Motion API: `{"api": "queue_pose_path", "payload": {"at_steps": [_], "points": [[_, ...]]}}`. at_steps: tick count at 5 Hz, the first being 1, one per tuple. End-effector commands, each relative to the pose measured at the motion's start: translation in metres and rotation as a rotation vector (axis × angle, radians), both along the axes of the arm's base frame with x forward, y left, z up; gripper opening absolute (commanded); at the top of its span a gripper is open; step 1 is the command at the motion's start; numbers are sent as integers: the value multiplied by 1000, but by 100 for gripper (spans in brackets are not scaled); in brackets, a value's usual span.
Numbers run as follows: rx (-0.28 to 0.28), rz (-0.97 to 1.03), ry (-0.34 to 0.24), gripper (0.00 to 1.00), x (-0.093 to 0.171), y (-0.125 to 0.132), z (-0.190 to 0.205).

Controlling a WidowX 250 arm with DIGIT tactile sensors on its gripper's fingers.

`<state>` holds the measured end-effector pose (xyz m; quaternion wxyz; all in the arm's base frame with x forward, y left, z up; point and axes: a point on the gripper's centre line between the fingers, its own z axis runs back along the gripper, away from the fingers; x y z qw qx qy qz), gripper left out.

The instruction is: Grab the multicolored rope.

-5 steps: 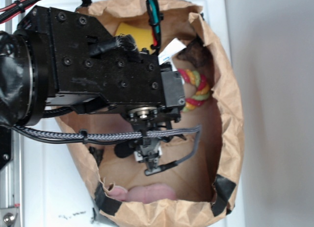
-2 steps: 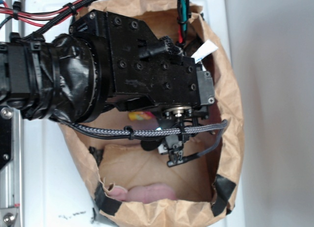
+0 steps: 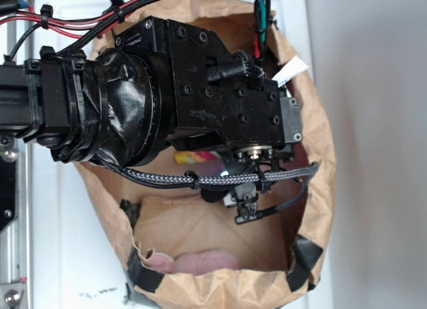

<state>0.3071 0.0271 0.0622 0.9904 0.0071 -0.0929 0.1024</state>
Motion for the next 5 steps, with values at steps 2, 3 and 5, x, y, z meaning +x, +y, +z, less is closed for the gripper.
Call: {"api": "queue_pose_path", "payload": {"at_steps": [2, 3, 5], "points": [[4, -14, -65, 100, 11, 2, 20], [36, -30, -105, 100, 22, -2, 14], [22, -34, -111, 100, 31, 0, -5]]}}
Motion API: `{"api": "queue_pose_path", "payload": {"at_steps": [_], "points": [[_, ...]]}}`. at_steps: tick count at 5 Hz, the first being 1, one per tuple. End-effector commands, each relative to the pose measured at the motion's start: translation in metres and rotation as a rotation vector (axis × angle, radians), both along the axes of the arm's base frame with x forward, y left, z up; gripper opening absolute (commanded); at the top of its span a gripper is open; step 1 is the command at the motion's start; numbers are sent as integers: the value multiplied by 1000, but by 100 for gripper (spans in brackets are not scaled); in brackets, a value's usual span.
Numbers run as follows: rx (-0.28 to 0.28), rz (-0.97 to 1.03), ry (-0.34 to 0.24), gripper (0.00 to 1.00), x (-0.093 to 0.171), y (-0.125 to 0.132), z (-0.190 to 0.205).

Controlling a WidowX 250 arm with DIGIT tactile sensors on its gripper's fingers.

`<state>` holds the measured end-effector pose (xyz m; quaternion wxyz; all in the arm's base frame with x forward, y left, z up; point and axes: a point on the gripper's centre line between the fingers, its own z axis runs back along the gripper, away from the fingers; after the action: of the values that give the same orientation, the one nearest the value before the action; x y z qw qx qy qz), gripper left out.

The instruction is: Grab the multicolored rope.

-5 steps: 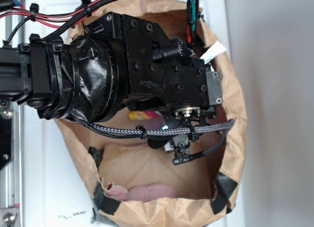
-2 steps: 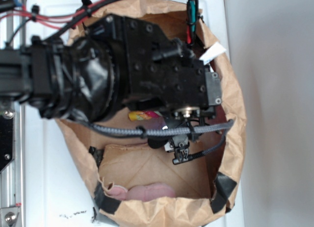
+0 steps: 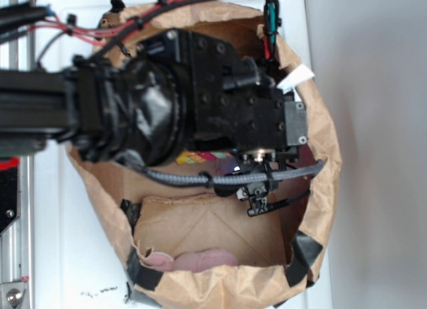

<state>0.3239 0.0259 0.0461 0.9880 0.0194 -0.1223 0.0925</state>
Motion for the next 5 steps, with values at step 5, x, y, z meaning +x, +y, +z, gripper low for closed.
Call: {"api": "queue_pose_path", "payload": {"at_steps": [5], "points": [[-76, -126, 18, 100, 18, -35, -34]]}}
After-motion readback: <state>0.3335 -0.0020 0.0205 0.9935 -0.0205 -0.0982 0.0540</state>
